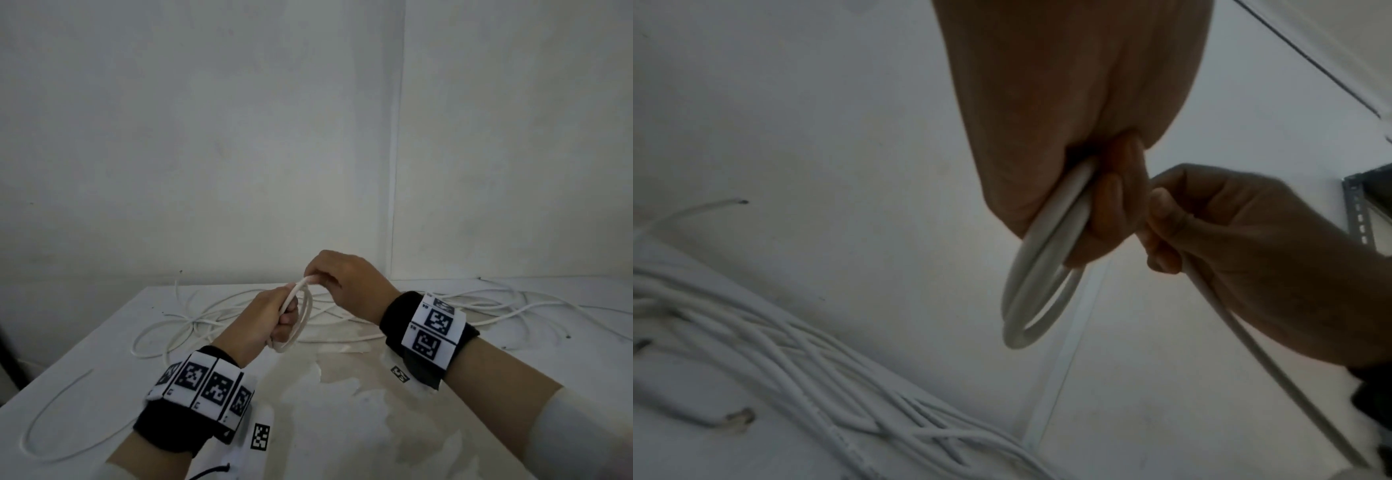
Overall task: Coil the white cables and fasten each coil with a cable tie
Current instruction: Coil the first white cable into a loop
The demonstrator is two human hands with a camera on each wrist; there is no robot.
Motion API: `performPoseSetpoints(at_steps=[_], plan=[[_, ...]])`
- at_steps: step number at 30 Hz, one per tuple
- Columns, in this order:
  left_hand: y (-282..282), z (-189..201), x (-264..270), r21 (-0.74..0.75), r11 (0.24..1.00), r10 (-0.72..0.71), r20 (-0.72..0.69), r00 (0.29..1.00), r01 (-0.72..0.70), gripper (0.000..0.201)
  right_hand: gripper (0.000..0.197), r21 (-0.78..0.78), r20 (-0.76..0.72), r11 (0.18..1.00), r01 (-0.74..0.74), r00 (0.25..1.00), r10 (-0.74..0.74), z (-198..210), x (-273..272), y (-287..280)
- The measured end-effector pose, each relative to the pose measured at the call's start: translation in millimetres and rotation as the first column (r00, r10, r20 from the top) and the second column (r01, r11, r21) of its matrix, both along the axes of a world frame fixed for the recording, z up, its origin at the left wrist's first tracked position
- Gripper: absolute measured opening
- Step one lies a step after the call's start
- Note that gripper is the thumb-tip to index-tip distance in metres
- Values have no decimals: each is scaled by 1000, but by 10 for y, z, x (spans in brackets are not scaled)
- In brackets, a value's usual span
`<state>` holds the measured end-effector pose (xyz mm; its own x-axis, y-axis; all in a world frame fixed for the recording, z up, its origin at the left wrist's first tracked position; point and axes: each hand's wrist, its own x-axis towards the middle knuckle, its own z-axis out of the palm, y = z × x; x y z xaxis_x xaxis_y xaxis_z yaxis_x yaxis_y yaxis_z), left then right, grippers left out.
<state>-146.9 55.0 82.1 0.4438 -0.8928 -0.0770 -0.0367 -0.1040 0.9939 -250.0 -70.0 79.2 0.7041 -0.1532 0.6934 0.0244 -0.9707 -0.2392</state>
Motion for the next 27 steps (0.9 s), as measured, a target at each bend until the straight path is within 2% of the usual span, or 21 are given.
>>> performPoseSetpoints(at_steps=[3, 8, 10, 13, 20, 27], plan=[[20, -9, -71, -6, 999, -45, -47, 998, 45, 44, 28, 77, 23, 996, 36, 999, -38, 6, -78, -154], [39, 26, -180, -60, 993, -99, -11, 995, 98, 43, 30, 148, 43, 988, 33, 998, -40, -22, -156, -160], [48, 69, -206, -99, 992, -84, 5, 996, 84, 42, 30, 167, 69, 986, 21, 997, -33, -20, -184, -137], [58, 114, -212, -181, 983, -42, -44, 998, 34, 42, 24, 224, 80, 974, 36, 995, -55, -23, -265, -150], [54, 134, -166, -315, 947, 14, -159, 987, -64, 41, 17, 329, -39, 937, 114, 993, -107, -163, -382, -46], [114, 114, -83, -343, 933, 36, -223, 974, -113, 42, 22, 252, -53, 958, 137, 990, -128, -233, -459, -50]])
